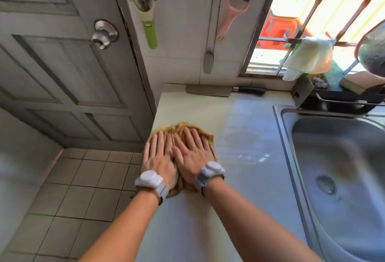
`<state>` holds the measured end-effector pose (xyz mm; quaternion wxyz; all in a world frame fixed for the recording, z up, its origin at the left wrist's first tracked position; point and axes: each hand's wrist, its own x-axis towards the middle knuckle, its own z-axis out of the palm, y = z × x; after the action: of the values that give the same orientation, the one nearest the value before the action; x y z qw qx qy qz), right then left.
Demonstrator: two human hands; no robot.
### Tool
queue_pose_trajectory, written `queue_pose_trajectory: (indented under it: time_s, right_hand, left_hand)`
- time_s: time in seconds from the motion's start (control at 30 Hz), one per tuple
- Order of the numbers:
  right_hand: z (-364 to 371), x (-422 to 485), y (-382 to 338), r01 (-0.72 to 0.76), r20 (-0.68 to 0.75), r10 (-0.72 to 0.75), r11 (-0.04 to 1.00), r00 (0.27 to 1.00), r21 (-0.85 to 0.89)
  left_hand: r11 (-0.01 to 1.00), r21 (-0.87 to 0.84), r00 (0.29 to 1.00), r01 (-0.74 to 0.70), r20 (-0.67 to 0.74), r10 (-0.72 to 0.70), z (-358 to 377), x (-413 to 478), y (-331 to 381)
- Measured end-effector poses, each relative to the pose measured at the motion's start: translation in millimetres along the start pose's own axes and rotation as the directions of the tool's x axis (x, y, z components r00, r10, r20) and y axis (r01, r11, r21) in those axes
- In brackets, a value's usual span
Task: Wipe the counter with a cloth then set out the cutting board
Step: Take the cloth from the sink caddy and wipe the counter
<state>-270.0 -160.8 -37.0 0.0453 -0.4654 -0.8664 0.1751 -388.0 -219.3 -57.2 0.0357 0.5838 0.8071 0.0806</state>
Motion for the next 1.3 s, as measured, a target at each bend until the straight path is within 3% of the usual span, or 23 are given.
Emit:
queue_pose_trajectory:
  time_s: [0.13, 0.27, 0.4, 0.53, 0.77, 1.0, 1.13, 1.23, 1.3]
  right_hand:
    - [-25.1, 49.8, 54.4, -0.038, -0.016, 0.038, 0.999, 0.999, 0.001]
    - [-47.4, 62.4, 119.9, -0.174, -0.06, 0.173, 0.985, 0.983, -0.018]
    - [-64.1, 44.6, 181.6, -0.354, -0.108, 0.346, 0.932, 0.932, -0.074]
    - [-61.3, 8.5, 198.0, -0.416, -0.14, 0.405, 0.907, 0.903, -0.06]
    - [-30.7, -93.0, 143.9, -0.369, -0.157, 0.349, 0.922, 0.924, -0.115]
    - [21.3, -200.6, 36.5, -0.168, -0.103, 0.159, 0.981, 0.982, -0.096]
    - [21.0, -224.4, 3.7, -0.116, -0.093, 0.112, 0.992, 0.989, -0.044]
    - [-5.2, -217.1, 19.3, -0.215, -0.195, 0.239, 0.967, 0.951, 0.136]
    - [-26.1, -210.6, 44.1, -0.38, -0.26, 0.393, 0.919, 0.882, 0.101]
  left_hand:
    - [0.999, 0.018, 0.996, 0.032, 0.086, -0.034, 7.0, 75.5, 39.9]
    - [1.0, -0.02, 0.996, -0.005, 0.093, 0.007, 12.4, 117.6, 101.5]
    - [0.994, -0.053, 0.987, -0.099, 0.118, 0.105, 18.5, 124.4, 160.4]
    - [0.98, -0.059, 0.973, -0.188, 0.123, 0.194, 20.9, 104.6, 190.2]
    - [0.944, -0.105, 0.942, -0.313, 0.095, 0.323, 12.8, -6.0, 139.6]
    - [0.986, -0.056, 0.977, -0.16, 0.136, 0.166, -10.1, -163.4, 49.1]
    - [0.993, -0.047, 0.986, -0.109, 0.125, 0.114, -25.3, -206.7, 29.6]
    - [0.995, -0.098, 0.995, -0.024, 0.093, 0.033, -36.6, -191.8, 31.6]
    - [0.991, -0.133, 0.994, 0.027, 0.104, -0.013, -43.1, -165.9, 25.6]
